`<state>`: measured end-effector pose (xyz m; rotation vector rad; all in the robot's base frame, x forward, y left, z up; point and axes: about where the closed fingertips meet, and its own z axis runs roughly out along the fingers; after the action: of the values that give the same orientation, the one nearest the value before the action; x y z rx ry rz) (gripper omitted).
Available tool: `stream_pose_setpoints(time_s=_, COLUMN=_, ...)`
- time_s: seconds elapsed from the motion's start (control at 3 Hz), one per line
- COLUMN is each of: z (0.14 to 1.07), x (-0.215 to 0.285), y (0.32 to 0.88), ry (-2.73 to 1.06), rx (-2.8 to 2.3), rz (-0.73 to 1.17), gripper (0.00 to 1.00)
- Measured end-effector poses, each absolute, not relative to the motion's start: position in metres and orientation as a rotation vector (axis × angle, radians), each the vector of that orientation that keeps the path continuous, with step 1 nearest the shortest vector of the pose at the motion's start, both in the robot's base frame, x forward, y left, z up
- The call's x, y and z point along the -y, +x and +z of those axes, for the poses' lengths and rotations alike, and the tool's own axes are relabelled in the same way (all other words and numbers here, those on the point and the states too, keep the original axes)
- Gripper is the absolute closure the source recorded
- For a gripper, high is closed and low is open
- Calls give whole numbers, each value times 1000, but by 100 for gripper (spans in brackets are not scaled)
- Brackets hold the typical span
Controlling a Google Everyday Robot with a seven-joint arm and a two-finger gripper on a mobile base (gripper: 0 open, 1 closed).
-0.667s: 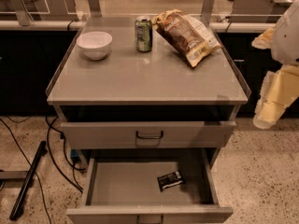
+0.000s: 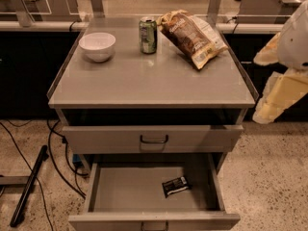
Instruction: Pick rxbar chocolate from middle drawer and place on counter
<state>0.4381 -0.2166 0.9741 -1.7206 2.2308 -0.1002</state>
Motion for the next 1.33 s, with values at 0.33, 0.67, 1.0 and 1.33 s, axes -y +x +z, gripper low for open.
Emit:
stream_pose_setpoints(time_s=0.33, z=958, x=217, y=437, ry=-1696, rx=-2227, rz=-108, gripper=50)
stream_pose_setpoints(time_s=0.67, z=909, x=214, y=430, ry=-1680, rx=-2221, rz=-64, gripper=79)
stream_pose_setpoints(time_s=1.0, z=860, x=213, y=425, ry=-1669, rx=-2235, rz=-18, gripper=100)
stream_pose_setpoints(time_s=1.33, z=792, x=207, y=412, ry=-1680, rx=-2252, rz=154, gripper=100)
